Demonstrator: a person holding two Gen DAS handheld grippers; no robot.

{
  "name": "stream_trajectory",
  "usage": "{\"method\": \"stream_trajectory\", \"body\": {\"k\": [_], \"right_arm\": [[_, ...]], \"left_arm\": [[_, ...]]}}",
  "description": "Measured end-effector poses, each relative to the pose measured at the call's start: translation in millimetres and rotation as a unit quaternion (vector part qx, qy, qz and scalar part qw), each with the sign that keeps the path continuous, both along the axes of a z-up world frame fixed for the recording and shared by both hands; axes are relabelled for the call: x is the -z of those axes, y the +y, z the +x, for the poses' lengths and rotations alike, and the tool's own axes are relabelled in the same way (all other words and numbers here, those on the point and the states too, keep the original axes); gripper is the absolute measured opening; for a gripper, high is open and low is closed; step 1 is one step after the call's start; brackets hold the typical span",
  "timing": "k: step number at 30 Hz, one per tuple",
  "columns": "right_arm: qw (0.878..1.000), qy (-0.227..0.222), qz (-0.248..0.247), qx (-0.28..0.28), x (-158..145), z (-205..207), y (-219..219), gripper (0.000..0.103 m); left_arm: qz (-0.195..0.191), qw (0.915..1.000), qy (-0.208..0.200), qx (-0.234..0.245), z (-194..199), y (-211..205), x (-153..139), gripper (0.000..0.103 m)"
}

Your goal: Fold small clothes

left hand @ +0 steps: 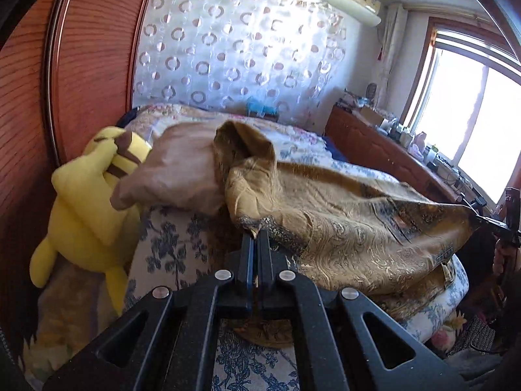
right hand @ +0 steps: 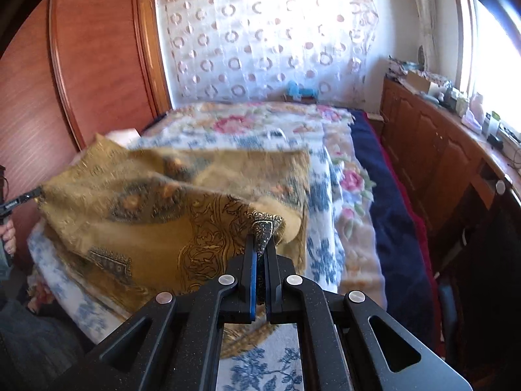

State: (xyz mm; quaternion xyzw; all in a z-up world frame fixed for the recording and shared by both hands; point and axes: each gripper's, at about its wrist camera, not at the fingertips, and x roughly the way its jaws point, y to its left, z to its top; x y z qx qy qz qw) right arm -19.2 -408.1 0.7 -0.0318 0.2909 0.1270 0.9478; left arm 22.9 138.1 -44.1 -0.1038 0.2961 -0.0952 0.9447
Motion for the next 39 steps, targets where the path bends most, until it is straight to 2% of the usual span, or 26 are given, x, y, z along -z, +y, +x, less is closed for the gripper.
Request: {"method": "stream_trajectory", "body": {"k": [2,4,6,10,11,13,14,15,16,18,20,22,25,29,33,39], "right_arm": [[1.0,-0.01,0.0,-0.006,-10,-9,0,0.003],[1.0,-0.01,-0.014,-0.007,-7,-21,-2,0.003],[1.0,0.004,-0.016,-0.009,4,-29,-3,0.003],[0.999,0.041,-0.035,0.002,34,-24,-2,0.004],[0.998,0.048,-0.036,0.005,39,-22,-2,0.008],[0.998,0.046,-0.039,0.009,41,-20,0,0.03],[0.998,0.044,-0.04,0.011,40,-18,1,0.037],[0.998,0.04,-0.04,0.012,38,-16,2,0.049],[0.998,0.035,-0.041,0.013,34,-16,5,0.053],[0.999,0.019,-0.043,0.011,28,-15,11,0.053],[0.999,0.001,-0.046,0.007,21,-18,23,0.054],[0.999,-0.015,-0.044,-0.002,19,-23,33,0.063],[0.999,-0.024,-0.031,-0.025,22,-25,52,0.076],[0.998,-0.015,-0.046,-0.043,43,-16,80,0.077],[0.997,0.009,-0.041,-0.059,66,-4,96,0.077],[0.997,0.047,-0.045,-0.034,86,15,104,0.077]], "left_arm": [[0.006,1.0,-0.007,-0.003,-2,2,-6,0.003],[0.017,0.9998,-0.003,-0.008,-3,3,-4,0.003],[0.039,0.999,0.016,-0.014,0,2,6,0.003],[0.053,0.9976,0.043,-0.013,2,-3,26,0.003],[0.055,0.9974,0.045,-0.012,3,-3,29,0.003],[0.063,0.9967,0.05,-0.011,3,-5,32,0.003],[0.066,0.9965,0.051,-0.01,3,-5,32,0.003],[0.068,0.9964,0.05,-0.008,3,-6,32,0.007],[0.069,0.9964,0.048,-0.006,3,-6,31,0.024],[0.06,0.9975,0.035,-0.005,0,-5,28,0.043],[0.047,0.9984,0.032,0.002,0,-4,24,0.051],[0.047,0.9985,0.03,0.0,0,-4,25,0.076],[0.052,0.9979,0.038,0.001,5,-7,28,0.077],[0.059,0.997,0.05,-0.006,11,-10,36,0.077],[0.067,0.9956,0.065,-0.013,17,-11,44,0.077],[0.054,0.9955,0.073,-0.027,20,-8,54,0.077]]}}
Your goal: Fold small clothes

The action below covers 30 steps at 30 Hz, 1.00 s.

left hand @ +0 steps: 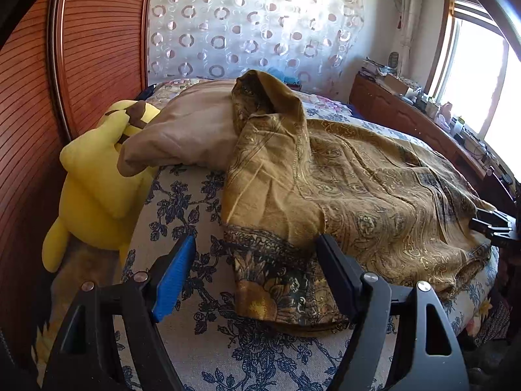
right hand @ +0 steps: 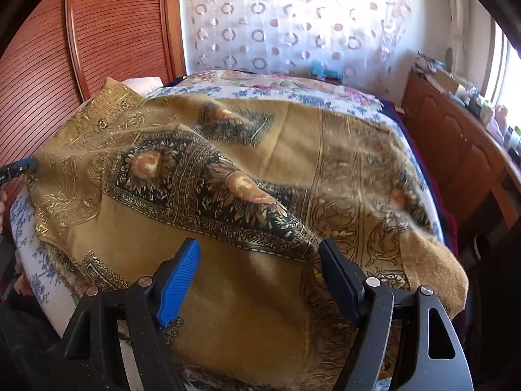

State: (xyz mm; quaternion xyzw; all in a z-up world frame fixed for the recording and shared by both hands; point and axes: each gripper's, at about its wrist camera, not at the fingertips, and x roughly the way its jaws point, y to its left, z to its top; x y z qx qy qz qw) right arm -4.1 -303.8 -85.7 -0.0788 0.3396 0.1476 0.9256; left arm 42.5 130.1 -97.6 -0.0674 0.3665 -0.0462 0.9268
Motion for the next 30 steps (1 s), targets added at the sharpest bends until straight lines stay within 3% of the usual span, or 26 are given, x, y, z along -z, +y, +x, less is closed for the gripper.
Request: {"method": "stream_trajectory", "body": {"k": [7,16,24,26,28,30], "right_arm": [[1.0,0.026,-0.014,0.007,7,12,9,0.08],[0.999,0.021,-0.023,0.009,9,19,20,0.084],[0.999,0.02,-0.023,0.01,9,17,19,0.084],[0.999,0.02,-0.023,0.01,9,17,19,0.084],[0.999,0.02,-0.023,0.01,9,17,19,0.084],[1.0,0.02,-0.023,0.01,9,17,19,0.084]], "left_arm": [[-0.023,0.9997,0.006,0.0,1,4,5,0.077],[-0.062,0.9978,-0.021,-0.011,9,18,-13,0.077],[-0.077,0.9968,0.016,-0.01,44,26,0,0.077],[-0.078,0.9966,0.025,0.003,55,27,3,0.073],[-0.069,0.9968,0.04,0.002,65,26,5,0.058],[-0.065,0.9967,0.048,0.011,71,24,8,0.058]]}}
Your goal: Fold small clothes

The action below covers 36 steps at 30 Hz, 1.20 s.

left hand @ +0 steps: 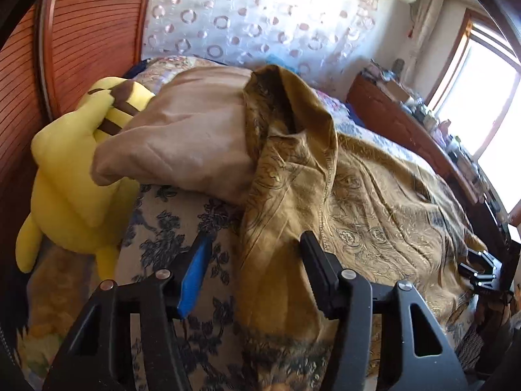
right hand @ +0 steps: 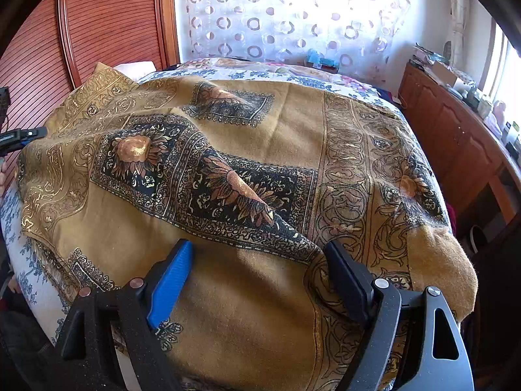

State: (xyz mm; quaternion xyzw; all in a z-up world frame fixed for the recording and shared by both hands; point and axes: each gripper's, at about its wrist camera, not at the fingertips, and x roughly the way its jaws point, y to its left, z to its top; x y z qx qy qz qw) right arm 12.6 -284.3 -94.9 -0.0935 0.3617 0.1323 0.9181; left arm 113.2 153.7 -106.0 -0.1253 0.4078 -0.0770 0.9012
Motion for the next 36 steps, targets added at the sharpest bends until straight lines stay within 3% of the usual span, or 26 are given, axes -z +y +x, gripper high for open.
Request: {"method": "stream_trajectory", "body": {"k": [7,10,13,18,25,30,36], "right_arm": [[1.0,0.0,0.0,-0.001,1,2,0,0.084],[1.0,-0.001,0.0,-0.001,-1,-3,-2,0.084],[1.0,-0.001,0.0,-0.001,-1,-2,-2,0.084],[1.0,-0.001,0.0,-0.001,-1,-1,-2,0.084],[1.0,-0.002,0.009,0.001,-3,-3,-2,0.084],[0.999,-0.009,0.033,0.009,-6,-6,-10,0.084],[0.994,-0.052,0.086,0.033,-22,-21,-35,0.084]], "left_arm": [[-0.013,0.9995,0.019,0.02,5,-1,8,0.055],[-0.027,0.9986,0.022,0.039,4,-5,7,0.041],[-0.018,0.9985,0.013,0.049,2,-12,2,0.007],[-0.02,0.9973,-0.027,0.065,-7,-30,-27,0.005],[-0.017,0.9885,-0.091,0.12,-11,-81,-87,0.004],[-0.002,0.9777,-0.119,0.173,1,-135,-124,0.004],[0.015,0.9609,-0.136,0.241,18,-211,-151,0.004]]}}
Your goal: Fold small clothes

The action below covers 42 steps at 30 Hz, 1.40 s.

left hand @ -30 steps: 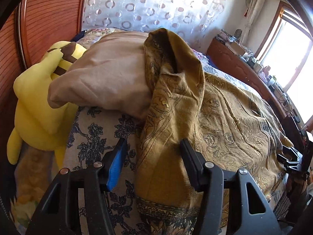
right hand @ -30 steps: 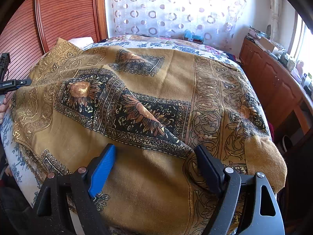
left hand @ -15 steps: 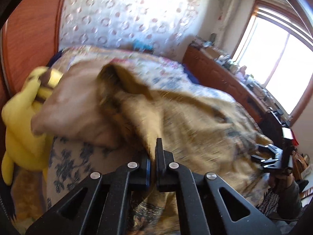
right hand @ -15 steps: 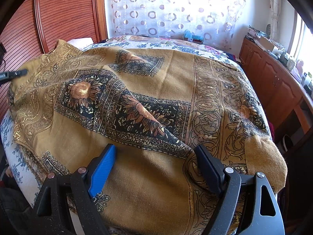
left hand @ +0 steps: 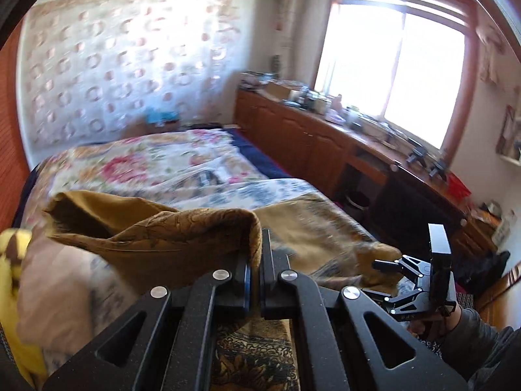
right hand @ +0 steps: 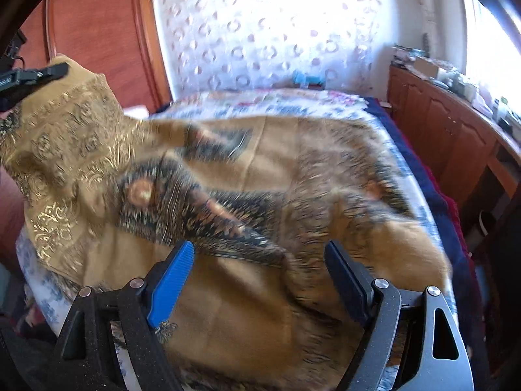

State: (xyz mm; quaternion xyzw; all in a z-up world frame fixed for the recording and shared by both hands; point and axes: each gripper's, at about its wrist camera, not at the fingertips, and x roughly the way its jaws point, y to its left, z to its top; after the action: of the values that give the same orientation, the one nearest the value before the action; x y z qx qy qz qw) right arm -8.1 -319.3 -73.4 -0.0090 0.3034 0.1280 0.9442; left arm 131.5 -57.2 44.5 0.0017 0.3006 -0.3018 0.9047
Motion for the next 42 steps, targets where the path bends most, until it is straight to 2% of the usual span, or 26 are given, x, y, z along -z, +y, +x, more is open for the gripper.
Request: {"method": "stream_trajectory", "body": {"k": [3,7,12,15,20,22,23,26,30,32,35,37,42], "right_arm": [[1.0,-0.014,0.018,0.008,-10,-11,-19,0.084],[0.999,-0.029,0.018,0.022,-20,-24,-36,0.084],[0.999,-0.033,0.025,0.035,-17,-35,-46,0.084],[0.999,-0.028,0.023,0.039,-12,-35,-50,0.084],[0.998,-0.031,0.025,0.043,-14,-35,-55,0.084],[0.998,-0.033,0.026,0.041,-18,-32,-53,0.084],[0.998,-0.033,0.025,0.038,-19,-31,-52,0.084],[0.999,-0.033,0.022,0.031,-20,-29,-51,0.084],[0.999,-0.03,0.024,0.019,-22,-19,-46,0.084],[0.999,-0.03,0.023,0.013,-26,-14,-41,0.08],[0.999,-0.032,0.021,-0.005,-32,-6,-28,0.068],[0.999,-0.028,0.018,-0.019,-32,0,-17,0.057],[0.999,-0.007,-0.006,-0.036,-27,23,5,0.045]], "left_arm": [[0.006,0.9995,-0.008,0.031,3,-35,-11,0.004],[0.008,0.9975,-0.016,0.069,2,-78,-23,0.004],[0.022,0.9948,-0.012,0.099,-2,-110,-18,0.006],[0.028,0.9954,-0.026,0.088,-2,-106,-13,0.046],[0.037,0.9966,-0.02,0.07,-1,-91,-2,0.048],[0.037,0.9974,-0.018,0.058,-1,-83,4,0.075],[0.032,0.998,-0.016,0.052,-2,-73,7,0.079],[0.029,0.999,-0.008,0.033,-4,-63,21,0.079],[0.045,0.9989,-0.01,0.001,-14,-40,38,0.079],[0.05,0.9987,-0.009,-0.01,-17,-30,46,0.079],[0.049,0.9985,-0.006,-0.025,-22,-18,56,0.079],[0.044,0.9985,-0.002,-0.033,-25,-9,62,0.079],[0.029,0.9984,0.014,-0.046,-26,7,73,0.079]]}}
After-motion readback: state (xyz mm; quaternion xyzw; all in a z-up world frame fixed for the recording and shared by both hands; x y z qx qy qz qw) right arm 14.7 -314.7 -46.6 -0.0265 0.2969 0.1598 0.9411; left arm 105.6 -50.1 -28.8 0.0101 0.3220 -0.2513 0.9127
